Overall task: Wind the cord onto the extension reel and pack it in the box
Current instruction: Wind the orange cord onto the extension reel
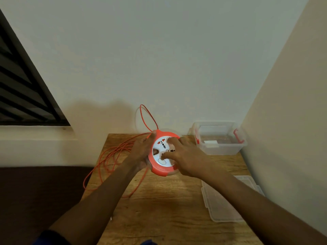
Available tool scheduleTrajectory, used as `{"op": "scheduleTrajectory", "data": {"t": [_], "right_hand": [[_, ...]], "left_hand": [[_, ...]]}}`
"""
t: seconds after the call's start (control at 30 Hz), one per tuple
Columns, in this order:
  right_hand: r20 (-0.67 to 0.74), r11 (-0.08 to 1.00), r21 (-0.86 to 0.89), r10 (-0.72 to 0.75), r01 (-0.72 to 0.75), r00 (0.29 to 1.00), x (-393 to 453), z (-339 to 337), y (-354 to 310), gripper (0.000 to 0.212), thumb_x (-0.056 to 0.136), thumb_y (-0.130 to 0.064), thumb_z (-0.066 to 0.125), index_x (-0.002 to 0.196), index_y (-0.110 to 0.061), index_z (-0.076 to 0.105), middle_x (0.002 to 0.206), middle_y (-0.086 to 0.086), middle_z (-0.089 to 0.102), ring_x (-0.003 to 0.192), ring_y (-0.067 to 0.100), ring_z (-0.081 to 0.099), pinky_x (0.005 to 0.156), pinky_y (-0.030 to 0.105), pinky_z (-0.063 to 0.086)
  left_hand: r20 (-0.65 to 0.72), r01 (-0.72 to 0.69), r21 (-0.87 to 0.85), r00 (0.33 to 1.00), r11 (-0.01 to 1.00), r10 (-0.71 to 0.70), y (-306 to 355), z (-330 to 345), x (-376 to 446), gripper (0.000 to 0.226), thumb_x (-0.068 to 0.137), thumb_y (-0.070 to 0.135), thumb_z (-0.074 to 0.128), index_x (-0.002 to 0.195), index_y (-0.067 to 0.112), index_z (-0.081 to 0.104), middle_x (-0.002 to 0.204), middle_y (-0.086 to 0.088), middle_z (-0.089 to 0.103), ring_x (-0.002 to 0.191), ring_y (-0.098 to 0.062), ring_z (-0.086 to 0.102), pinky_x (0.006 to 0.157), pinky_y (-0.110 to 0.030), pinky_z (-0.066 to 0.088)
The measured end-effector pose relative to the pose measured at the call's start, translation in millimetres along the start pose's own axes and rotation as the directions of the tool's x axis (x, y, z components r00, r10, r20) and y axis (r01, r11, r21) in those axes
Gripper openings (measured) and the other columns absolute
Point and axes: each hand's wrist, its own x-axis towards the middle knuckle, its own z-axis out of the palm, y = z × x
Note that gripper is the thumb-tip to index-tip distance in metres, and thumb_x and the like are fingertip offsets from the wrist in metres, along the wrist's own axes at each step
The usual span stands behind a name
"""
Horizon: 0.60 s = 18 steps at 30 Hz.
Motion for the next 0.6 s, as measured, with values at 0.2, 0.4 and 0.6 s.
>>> {"op": "scheduleTrajectory", "data": {"t": [0.2, 0.4, 0.6], "right_hand": [[0.005, 0.969, -0.231, -0.085, 0.084, 0.996, 5, -16, 4, 0.078, 0.081, -0.031, 0.076, 0.143, -0.041, 0.031, 0.144, 0.017, 0.041, 0.127, 0.039, 0.04, 0.095, 0.052, 0.044], [0.035, 0.976, -0.218, -0.012, 0.02, 0.999, 16, -20, -9, 0.093, 0.074, -0.047, 0.077, 0.148, -0.039, 0.023, 0.141, 0.014, 0.048, 0.128, 0.039, 0.038, 0.095, 0.051, 0.045], [0.039, 0.963, -0.266, -0.038, 0.047, 0.999, 26, -19, -16, 0.087, 0.071, -0.046, 0.08, 0.145, -0.035, 0.035, 0.134, 0.014, 0.057, 0.122, 0.038, 0.049, 0.092, 0.049, 0.048]], "left_hand": [[0.049, 0.046, -0.041, 0.998, 0.998, -0.044, 17, -4, 1, 0.073, 0.083, 0.054, 0.068, 0.129, -0.003, 0.065, 0.121, -0.032, 0.071, 0.098, -0.045, 0.07, 0.087, -0.059, 0.059], [0.154, 0.09, -0.001, 0.984, 0.996, -0.089, 22, -5, -3, 0.065, 0.082, 0.055, 0.069, 0.124, 0.006, 0.068, 0.123, -0.03, 0.071, 0.099, -0.045, 0.072, 0.082, -0.054, 0.062], [0.173, 0.085, -0.029, 0.982, 0.996, -0.079, 21, -7, -7, 0.073, 0.082, 0.051, 0.067, 0.13, -0.004, 0.061, 0.131, -0.037, 0.062, 0.093, -0.042, 0.072, 0.081, -0.052, 0.063]]}}
